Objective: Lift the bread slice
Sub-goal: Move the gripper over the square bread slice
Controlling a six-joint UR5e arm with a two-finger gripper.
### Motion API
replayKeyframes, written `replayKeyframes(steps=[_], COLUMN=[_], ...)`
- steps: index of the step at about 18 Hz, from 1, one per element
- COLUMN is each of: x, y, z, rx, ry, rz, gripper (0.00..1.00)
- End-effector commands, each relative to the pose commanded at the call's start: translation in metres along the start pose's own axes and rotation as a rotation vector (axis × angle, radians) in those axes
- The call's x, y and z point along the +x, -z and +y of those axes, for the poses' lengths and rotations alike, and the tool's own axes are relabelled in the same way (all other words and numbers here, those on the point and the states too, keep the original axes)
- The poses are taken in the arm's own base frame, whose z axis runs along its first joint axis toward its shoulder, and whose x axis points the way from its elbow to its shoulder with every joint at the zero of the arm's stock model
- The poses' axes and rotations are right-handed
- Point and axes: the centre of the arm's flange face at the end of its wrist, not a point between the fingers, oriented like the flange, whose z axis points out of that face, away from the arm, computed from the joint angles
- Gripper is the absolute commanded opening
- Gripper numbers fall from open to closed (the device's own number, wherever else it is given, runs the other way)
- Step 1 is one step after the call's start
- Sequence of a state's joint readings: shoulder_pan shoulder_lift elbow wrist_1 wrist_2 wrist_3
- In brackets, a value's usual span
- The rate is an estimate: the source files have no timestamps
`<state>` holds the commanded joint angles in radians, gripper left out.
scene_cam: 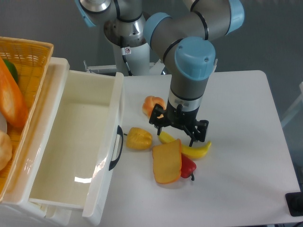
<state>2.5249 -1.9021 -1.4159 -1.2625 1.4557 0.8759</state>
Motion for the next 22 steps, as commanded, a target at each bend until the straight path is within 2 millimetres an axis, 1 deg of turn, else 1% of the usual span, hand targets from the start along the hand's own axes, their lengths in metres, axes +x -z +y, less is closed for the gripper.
replayKeyframes(steps=[6, 9, 11, 15, 17, 19, 21, 22], x=[-0.001, 0.001, 0.007, 0.008, 0.008, 0.009, 0.017, 0.017], y=[-0.009, -0.023, -0.039, -0.053, -0.065, -0.079, -0.099, -0.106], z=[0.002, 0.004, 0.011, 0.014, 0.014, 0.015, 0.014, 0.015], rx=[-0.016, -0.014, -0.028, -0.037, -0.049, -0.063, -0.083, -0.092], ry=[-0.001, 0.001, -0.001, -0.004, -0.005, -0.003, -0.009, -0.006], rz=[-0.011, -0.016, -0.001, -0.018, -0.004, 0.015, 0.043, 0.053], gripper=[1.0, 1.0, 1.0, 1.0, 1.0, 1.0, 1.0, 1.0])
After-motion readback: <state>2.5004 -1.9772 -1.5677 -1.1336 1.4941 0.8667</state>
